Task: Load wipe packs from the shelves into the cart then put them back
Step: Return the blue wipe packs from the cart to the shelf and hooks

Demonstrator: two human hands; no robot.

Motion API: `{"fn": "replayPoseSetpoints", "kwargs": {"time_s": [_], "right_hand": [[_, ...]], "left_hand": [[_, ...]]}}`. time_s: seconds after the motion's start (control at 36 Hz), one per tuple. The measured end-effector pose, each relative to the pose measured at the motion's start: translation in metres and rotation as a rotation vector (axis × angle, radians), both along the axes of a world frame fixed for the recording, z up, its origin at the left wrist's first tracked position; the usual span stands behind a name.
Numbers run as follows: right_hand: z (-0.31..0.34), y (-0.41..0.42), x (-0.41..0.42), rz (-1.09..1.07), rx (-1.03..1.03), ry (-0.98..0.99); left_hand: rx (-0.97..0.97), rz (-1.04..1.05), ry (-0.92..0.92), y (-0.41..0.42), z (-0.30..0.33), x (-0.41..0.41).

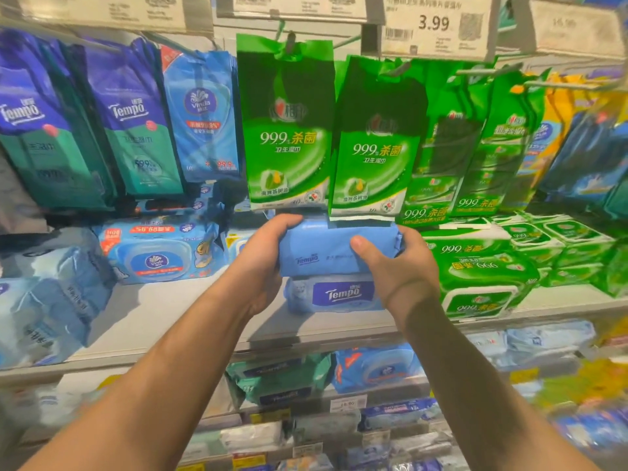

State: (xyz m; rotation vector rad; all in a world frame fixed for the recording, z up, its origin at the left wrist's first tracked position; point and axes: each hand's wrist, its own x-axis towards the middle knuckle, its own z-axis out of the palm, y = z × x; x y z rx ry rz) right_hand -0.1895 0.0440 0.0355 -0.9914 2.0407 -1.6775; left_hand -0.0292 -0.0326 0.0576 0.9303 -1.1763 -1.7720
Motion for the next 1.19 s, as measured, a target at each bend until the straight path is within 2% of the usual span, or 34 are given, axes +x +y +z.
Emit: {"fn": "replayPoseSetpoints", "kwargs": {"time_s": [0.17,0.33,0.42,0.53,0.64,0.75,0.83,1.06,1.19], "right_hand": [[-0.005,-0.005,-0.004,-0.031,-0.024,0.056],[-0.021,0.007,0.001,-0.093,-0.082,0.431],[-0.027,0.011,-0.001,-0.078,-0.075,0.515],[-0.023,0.009,-0.003,-0.078,-0.058,0.468],[-0.033,0.009,0.001,-0.071,-0.102,0.270],[-0.053,0.013,0.005,-0.024,0.028,0.335],[-0.063,0.008,0.002,0.039,-0.004,0.333],[-0.060,-0.006,0.000,0.023,-0.018,0.296],[-0.060,-0.003,0.002,0.015,-0.004,0.289]], "left_hand": [[-0.013,-0.008,-0.045,-0.008,-0.008,-0.012],[-0.039,0.048,-0.103,-0.015,-0.024,-0.012],[-0.090,0.073,-0.118,-0.017,-0.033,-0.014],[-0.127,0.094,-0.133,-0.024,-0.028,-0.021],[-0.159,0.078,-0.101,-0.025,-0.033,-0.017],[-0.137,0.005,-0.062,-0.022,-0.048,-0.013],[-0.105,-0.006,-0.038,-0.019,-0.055,-0.017],[-0.069,-0.043,0.011,-0.019,-0.054,-0.022],[-0.117,0.006,-0.013,-0.018,-0.055,-0.020]]}}
